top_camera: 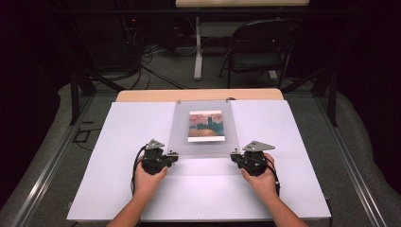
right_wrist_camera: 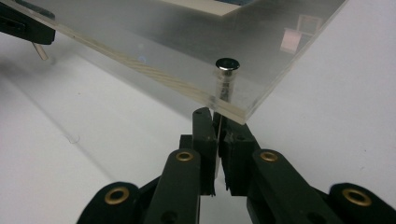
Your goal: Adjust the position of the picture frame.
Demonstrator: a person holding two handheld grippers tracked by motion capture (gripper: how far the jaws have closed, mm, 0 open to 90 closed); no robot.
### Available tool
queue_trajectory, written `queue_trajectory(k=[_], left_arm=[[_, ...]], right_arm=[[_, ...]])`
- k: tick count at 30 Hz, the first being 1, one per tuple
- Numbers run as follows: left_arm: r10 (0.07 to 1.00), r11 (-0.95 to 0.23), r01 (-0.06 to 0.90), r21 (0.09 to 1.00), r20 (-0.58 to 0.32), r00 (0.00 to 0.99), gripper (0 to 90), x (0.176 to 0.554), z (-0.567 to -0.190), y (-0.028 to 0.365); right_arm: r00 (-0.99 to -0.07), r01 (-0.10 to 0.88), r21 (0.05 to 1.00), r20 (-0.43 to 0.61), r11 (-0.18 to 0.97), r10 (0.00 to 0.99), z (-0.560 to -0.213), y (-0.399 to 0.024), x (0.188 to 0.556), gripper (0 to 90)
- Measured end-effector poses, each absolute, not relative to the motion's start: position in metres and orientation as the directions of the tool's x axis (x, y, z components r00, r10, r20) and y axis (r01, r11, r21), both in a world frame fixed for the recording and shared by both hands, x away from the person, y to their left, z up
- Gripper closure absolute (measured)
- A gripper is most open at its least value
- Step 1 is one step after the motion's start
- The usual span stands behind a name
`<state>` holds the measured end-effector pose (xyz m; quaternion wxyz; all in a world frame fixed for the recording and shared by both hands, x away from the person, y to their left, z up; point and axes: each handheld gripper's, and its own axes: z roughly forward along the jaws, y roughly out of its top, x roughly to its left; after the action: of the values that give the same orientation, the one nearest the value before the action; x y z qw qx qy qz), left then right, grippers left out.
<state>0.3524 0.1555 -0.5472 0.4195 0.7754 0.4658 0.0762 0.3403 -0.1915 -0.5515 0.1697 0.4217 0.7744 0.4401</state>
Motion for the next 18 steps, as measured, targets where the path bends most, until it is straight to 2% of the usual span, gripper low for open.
queue_trajectory(k=[18], left_arm=[[0.795,-0.213,0.664,0.717,-0.268,0.544,82.9,0.3538,-0.5549,0.1532]], right_arm=[[-0.584,0.525,0.805,0.106,0.275,0.805,-0.5586,-0.1911,0.3434,85.1]])
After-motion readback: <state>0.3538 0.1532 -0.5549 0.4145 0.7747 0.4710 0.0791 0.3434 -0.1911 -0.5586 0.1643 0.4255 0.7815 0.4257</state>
